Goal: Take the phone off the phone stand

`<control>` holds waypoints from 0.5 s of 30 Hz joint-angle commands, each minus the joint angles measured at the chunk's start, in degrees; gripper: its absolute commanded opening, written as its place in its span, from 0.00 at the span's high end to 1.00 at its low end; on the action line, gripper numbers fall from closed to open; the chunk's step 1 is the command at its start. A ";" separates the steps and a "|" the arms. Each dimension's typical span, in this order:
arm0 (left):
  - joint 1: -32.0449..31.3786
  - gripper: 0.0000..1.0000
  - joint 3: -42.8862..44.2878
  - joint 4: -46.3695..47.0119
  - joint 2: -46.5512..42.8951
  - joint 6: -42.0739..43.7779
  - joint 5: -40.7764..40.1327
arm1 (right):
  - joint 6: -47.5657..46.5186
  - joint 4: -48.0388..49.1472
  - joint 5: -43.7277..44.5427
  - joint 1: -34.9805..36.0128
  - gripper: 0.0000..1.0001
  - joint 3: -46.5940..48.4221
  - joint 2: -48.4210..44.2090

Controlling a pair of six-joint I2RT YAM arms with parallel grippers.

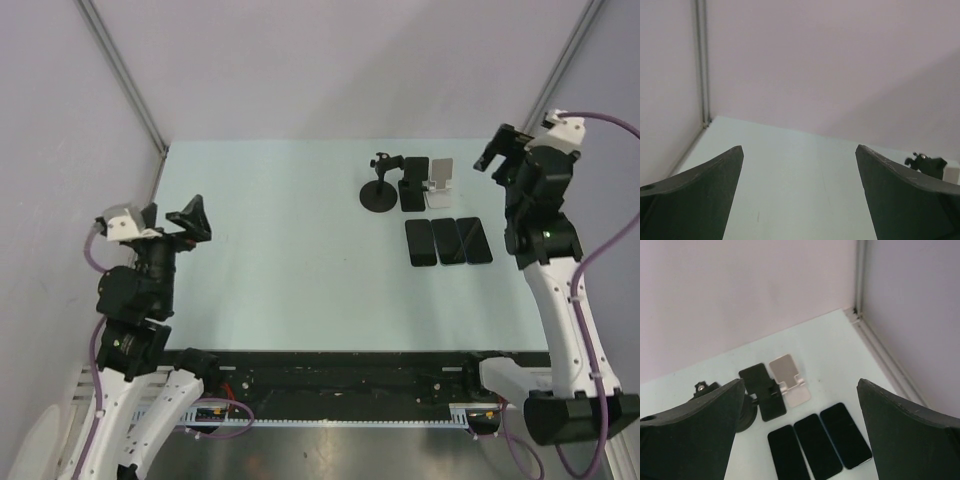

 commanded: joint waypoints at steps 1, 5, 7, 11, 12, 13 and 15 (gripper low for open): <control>-0.19 0.00 4.32 0.90 -1.62 3.85 -8.72 | -2.12 5.95 5.60 -2.50 0.00 -3.93 -7.65; -0.19 0.00 5.55 1.42 -1.97 6.22 -11.27 | -4.76 11.56 7.54 -3.47 0.00 -8.94 -13.02; -0.19 0.00 5.73 1.51 -1.97 7.10 -12.06 | -4.77 12.72 7.98 -3.82 0.00 -11.49 -14.61; -0.19 0.00 5.12 1.69 -2.33 7.81 -11.45 | -3.63 12.99 8.34 -4.00 0.00 -13.26 -16.02; -0.19 0.00 4.94 1.78 -2.41 7.72 -11.19 | -3.27 12.64 8.25 -4.09 0.00 -13.52 -16.11; -0.19 0.00 4.77 1.78 -2.50 7.63 -11.27 | -2.92 12.37 8.16 -4.09 0.00 -13.52 -16.11; -0.19 0.00 4.33 1.95 -2.42 7.28 -11.97 | -2.57 12.28 7.81 -4.26 0.00 -13.61 -15.76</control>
